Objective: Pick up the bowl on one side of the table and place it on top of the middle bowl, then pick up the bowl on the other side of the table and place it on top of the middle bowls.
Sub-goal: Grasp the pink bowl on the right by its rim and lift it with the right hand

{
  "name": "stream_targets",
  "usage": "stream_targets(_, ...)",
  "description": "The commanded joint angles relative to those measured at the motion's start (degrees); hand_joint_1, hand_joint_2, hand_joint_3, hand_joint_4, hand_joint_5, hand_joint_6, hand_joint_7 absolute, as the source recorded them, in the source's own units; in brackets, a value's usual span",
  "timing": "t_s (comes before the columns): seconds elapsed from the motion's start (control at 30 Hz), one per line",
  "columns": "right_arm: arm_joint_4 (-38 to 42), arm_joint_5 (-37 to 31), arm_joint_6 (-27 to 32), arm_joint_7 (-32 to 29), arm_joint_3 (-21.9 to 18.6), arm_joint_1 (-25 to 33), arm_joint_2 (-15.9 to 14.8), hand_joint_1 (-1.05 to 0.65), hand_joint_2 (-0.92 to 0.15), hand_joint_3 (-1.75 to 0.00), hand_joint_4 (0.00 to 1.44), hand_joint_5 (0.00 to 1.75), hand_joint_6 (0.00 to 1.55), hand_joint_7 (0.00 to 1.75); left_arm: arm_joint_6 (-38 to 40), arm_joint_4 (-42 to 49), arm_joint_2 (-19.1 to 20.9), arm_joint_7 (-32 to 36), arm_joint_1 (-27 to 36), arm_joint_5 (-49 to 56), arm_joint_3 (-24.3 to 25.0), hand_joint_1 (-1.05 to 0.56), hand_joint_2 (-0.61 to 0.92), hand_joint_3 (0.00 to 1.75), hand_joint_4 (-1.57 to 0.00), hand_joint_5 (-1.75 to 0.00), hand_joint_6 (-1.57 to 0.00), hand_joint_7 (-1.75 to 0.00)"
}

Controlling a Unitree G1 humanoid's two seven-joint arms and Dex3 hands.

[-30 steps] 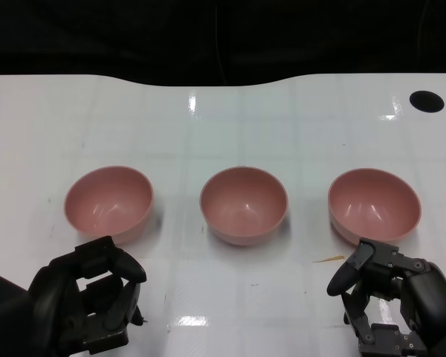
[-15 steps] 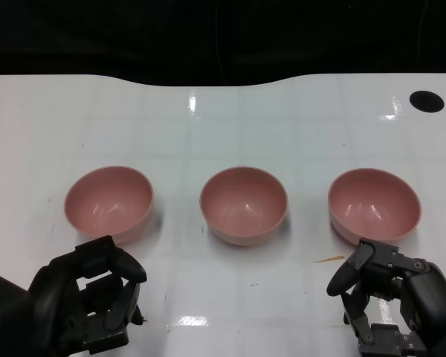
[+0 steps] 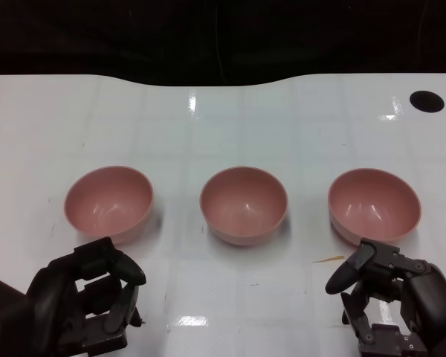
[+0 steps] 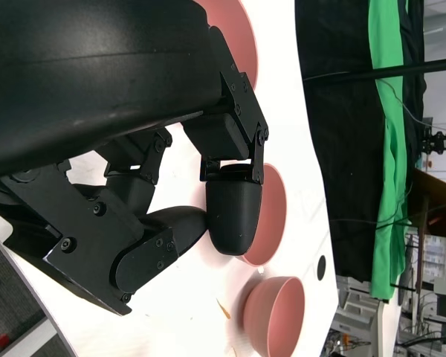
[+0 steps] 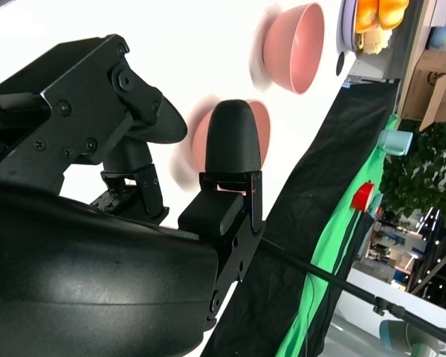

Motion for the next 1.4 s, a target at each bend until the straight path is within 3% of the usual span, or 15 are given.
stream_targets(0.03,-1.08,-1.18,-0.52,-1.12,-0.82,0.05,-0.60,0.00,-0.48,-1.09,0.64,1.32,0.65,0.96,-0.17,-0.53,0.93,-0.50,0.39,-0.09,0.15,-0.21,0.46,1.22,-0.86,-1.60,-0.92,-1.32)
stream_targets(0.1,-1.03,-2.31,-1.00,-1.39,-1.16,-0.36,-1.20,-0.02,-0.51,-1.00,0.61,1.26,0.63,0.87,-0.06,-0.74,0.86,-0.45,0.48,-0.10,0.17,-0.21,0.48,1.20,-0.86,-1.60,-0.91,-1.32)
stream_targets(0.17,-1.00,-3.27,-1.40,-1.60,-1.33,-0.57,-1.58,-0.05,-0.60,-0.78,0.58,1.18,0.61,0.79,-0.06,-0.87,0.75,-0.41,0.54,-0.13,0.17,-0.21,0.48,1.18,-0.85,-1.60,-0.90,-1.33)
stream_targets(0.23,-0.71,-4.21,-1.86,-1.83,-1.54,-0.86,-2.04,-0.06,-0.63,-0.72,0.58,1.16,0.60,0.77,-0.32,-0.72,0.73,-0.60,0.54,-0.22,0.13,-0.21,0.49,1.18,-0.85,-1.60,-0.90,-1.32)
stream_targets(0.33,-0.35,-7.46,-2.77,-3.26,-1.85,-1.42,-3.00,-0.14,-0.77,-0.29,0.55,1.03,0.58,0.61,-0.35,-0.63,0.57,-0.69,0.49,-0.39,0.03,-0.20,0.49,1.18,-0.85,-1.60,-0.89,-1.32)
stream_targets(0.43,-0.16,-10.74,-3.92,-5.12,-1.71,-1.68,-3.72,-0.19,-0.81,-0.17,0.52,1.00,0.57,0.55,0.08,-0.80,0.48,-0.48,0.50,-0.41,0.00,-0.20,0.49,1.18,-0.86,-1.60,-0.90,-1.32)
stream_targets(0.77,-4.20,-19.61,1.03,-5.32,-2.28,-4.25,-6.91,-0.30,-0.86,-0.03,0.36,0.86,0.51,0.37,-0.15,-1.30,0.64,-0.45,0.79,-0.24,-0.60,-0.20,0.49,1.18,-0.86,-1.58,-0.90,-1.31)
stream_targets(1.1,-5.38,-29.50,6.15,-4.75,-0.68,-7.68,-10.91,-0.39,-0.84,0.00,0.40,0.70,0.51,0.20,1.22,-2.76,0.89,-0.23,1.34,-0.17,-0.72,-0.21,0.47,1.20,-0.85,-1.58,-0.89,-1.32)
stream_targets(1.4,-5.09,-39.08,12.28,-1.41,2.04,-11.67,-13.73,-0.44,-0.82,0.00,0.29,0.60,0.43,0.10,1.63,-3.52,0.76,-0.45,1.90,-0.76,-0.54,-0.22,0.49,1.16,-0.83,-1.57,-0.87,-1.31)
